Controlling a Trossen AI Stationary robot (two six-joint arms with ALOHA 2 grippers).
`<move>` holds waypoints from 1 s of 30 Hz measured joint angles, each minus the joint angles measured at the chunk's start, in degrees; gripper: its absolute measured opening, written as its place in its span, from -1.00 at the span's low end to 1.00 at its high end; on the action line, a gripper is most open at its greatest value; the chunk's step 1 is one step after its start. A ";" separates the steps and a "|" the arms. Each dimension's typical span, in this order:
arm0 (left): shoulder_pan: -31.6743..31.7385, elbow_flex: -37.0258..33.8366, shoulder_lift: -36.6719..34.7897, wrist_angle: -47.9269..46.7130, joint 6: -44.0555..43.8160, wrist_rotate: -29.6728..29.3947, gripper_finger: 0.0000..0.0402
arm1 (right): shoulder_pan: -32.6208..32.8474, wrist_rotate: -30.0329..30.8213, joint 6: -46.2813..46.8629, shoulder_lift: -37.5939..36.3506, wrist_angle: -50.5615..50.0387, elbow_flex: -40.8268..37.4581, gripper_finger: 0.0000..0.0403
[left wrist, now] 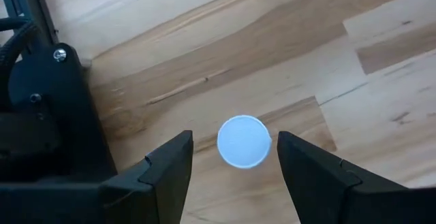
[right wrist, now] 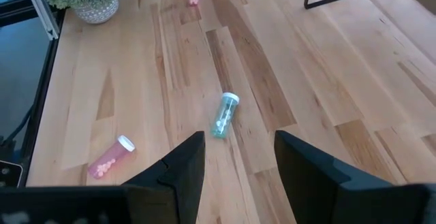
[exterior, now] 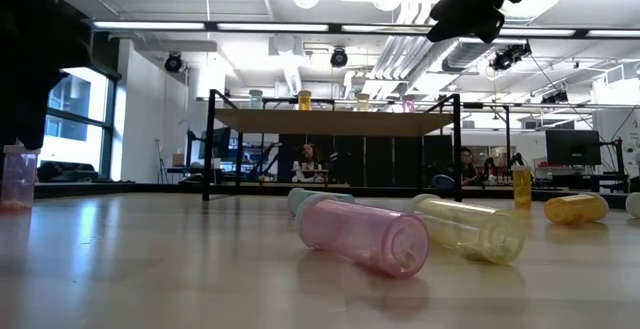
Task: Pick and place medicine bottles onto shelf by color
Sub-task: Put the top violet pill bottle on the shelf aligned with the other violet pill bottle
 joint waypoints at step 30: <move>4.10 0.00 2.18 2.06 1.16 3.55 -0.34 | 0.00 -0.01 -0.20 0.00 0.02 0.02 -0.17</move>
